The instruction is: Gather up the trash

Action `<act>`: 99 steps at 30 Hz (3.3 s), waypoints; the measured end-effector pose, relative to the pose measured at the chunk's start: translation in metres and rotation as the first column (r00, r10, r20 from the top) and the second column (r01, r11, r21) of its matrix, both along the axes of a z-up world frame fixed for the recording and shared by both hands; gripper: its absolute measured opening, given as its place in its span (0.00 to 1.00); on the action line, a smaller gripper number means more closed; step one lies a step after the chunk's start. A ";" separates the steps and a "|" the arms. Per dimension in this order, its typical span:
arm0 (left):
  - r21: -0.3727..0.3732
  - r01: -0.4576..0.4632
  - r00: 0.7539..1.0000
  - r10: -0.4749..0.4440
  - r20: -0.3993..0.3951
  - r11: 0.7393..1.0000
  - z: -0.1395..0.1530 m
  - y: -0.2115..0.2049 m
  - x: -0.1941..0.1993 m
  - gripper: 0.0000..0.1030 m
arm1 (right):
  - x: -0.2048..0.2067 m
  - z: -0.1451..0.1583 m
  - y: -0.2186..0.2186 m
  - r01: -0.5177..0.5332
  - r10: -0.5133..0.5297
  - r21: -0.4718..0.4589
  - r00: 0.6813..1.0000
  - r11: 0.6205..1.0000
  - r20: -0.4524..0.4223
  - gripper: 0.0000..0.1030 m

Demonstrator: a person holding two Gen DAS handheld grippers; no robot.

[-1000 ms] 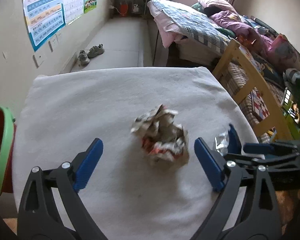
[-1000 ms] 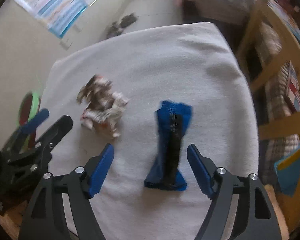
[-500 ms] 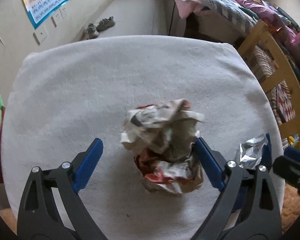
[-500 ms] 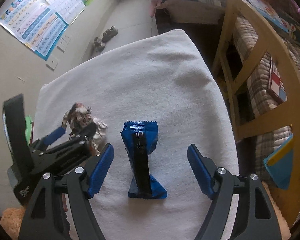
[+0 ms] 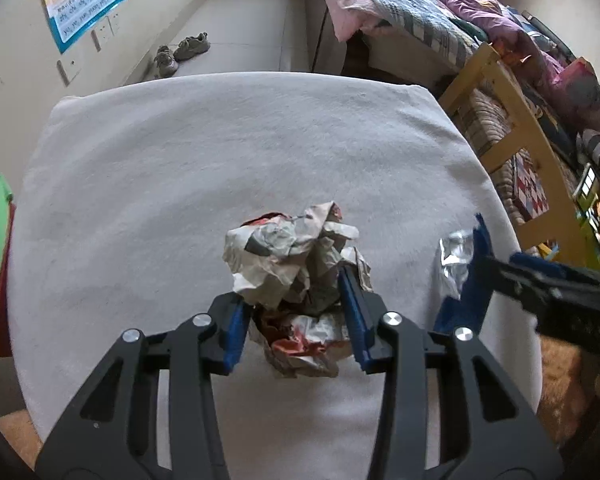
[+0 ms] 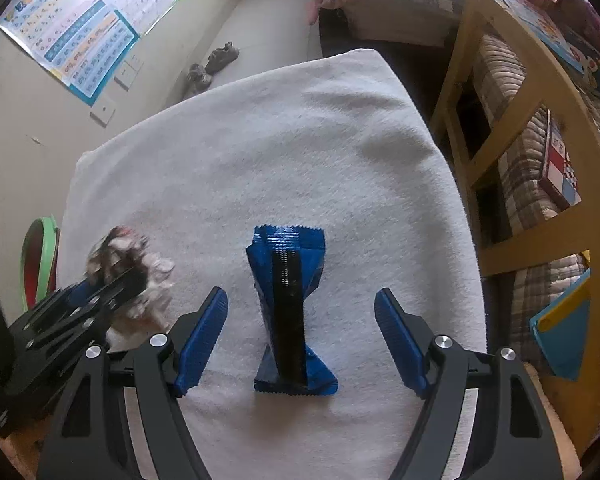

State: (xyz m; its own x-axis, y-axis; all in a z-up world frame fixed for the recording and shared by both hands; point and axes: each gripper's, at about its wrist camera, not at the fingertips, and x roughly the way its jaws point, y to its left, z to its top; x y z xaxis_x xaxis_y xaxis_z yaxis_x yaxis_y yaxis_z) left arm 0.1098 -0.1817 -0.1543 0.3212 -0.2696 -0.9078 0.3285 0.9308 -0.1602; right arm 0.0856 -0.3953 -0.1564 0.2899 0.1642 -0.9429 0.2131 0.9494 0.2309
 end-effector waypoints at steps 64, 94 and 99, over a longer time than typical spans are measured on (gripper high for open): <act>0.043 -0.184 0.932 0.160 0.325 0.982 0.074 0.109 -0.055 0.40 | -0.017 0.028 0.038 -0.117 0.114 0.002 0.976 0.993 0.185 0.16; -0.045 -0.435 0.842 0.424 0.334 0.899 0.076 0.231 -0.054 0.40 | -0.041 0.065 0.169 -0.376 0.387 -0.096 0.865 0.921 0.320 0.18; -0.038 -0.455 0.832 0.440 0.337 0.890 0.075 0.241 -0.054 0.40 | -0.038 0.077 0.201 -0.416 0.416 -0.082 0.839 0.906 0.351 0.18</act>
State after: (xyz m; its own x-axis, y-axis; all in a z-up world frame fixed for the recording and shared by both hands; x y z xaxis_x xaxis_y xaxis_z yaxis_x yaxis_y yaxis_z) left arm 0.0556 0.0595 -0.0795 0.6772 0.0124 -0.7357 -0.0998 0.9922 -0.0751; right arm 0.0478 -0.1943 -0.0791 0.5065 0.3422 -0.7914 -0.2969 0.9310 0.2125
